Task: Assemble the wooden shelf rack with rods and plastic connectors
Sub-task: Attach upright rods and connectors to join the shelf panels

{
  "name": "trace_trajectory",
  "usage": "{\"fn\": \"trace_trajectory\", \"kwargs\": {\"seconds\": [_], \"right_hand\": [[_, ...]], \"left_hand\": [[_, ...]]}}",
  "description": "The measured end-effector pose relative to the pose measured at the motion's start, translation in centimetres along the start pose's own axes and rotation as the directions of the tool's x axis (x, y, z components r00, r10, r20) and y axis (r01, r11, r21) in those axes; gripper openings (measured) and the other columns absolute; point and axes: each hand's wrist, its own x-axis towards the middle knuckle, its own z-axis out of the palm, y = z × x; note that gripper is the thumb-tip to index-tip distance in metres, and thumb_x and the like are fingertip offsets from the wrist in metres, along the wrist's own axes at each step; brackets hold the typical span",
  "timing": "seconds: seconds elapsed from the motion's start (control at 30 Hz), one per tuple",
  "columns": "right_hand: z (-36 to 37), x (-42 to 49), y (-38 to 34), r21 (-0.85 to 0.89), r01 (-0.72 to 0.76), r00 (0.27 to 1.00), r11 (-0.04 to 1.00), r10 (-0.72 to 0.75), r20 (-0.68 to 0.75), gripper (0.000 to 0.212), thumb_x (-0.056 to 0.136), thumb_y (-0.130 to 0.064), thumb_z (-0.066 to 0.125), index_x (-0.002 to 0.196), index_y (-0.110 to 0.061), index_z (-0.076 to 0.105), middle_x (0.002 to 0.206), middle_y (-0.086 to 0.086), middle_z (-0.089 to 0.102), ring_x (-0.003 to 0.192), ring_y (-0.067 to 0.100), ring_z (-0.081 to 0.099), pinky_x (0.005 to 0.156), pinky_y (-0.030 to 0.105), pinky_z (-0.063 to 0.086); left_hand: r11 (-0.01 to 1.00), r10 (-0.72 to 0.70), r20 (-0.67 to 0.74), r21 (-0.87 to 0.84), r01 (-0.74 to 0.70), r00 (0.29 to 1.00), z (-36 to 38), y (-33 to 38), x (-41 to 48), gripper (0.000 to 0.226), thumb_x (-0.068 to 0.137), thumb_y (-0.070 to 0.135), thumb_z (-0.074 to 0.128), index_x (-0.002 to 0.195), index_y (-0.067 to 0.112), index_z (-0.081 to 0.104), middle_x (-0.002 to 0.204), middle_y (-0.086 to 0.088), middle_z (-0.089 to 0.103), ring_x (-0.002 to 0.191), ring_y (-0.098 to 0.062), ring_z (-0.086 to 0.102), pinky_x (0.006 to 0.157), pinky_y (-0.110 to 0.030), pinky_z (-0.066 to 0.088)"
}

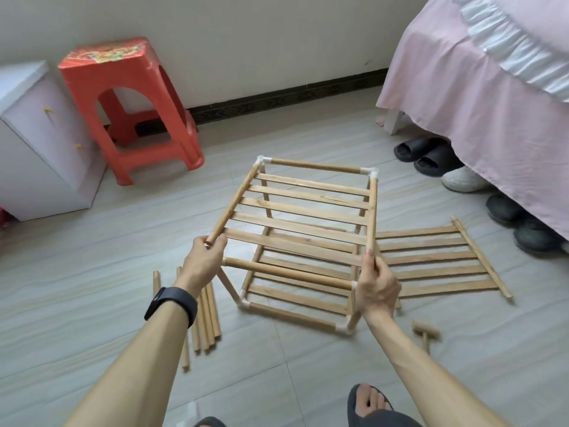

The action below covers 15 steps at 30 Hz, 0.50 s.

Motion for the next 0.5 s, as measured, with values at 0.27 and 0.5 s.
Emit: {"fn": "trace_trajectory", "kwargs": {"seconds": [0.27,0.5], "right_hand": [[-1.7,2.5,0.8,0.092,-0.167,0.98,0.982,0.155,0.125,0.037,0.1,-0.063,0.043,0.093,-0.038,0.069,0.061,-0.014,0.063,0.064,0.006,0.059,0.057,0.028,0.045],[-5.0,4.7,0.3,0.228,-0.535,0.8,0.813,0.401,0.447,0.042,0.09,-0.061,0.065,0.102,-0.021,0.068,0.085,-0.004,0.068,0.076,0.008,0.066,0.057,0.022,0.043]], "left_hand": [[0.956,-0.033,0.045,-0.29,0.045,0.998,2.2,-0.9,-0.5,0.046,0.102,0.052,0.04,0.095,0.019,0.072,0.08,-0.001,0.062,0.066,-0.018,0.053,0.059,-0.031,0.038],[0.934,0.0,-0.056,-0.357,-0.02,0.998,4.1,-2.2,-3.1,0.051,0.104,0.053,0.041,0.075,0.015,0.058,0.067,-0.003,0.057,0.062,-0.021,0.051,0.063,-0.035,0.037]]}}
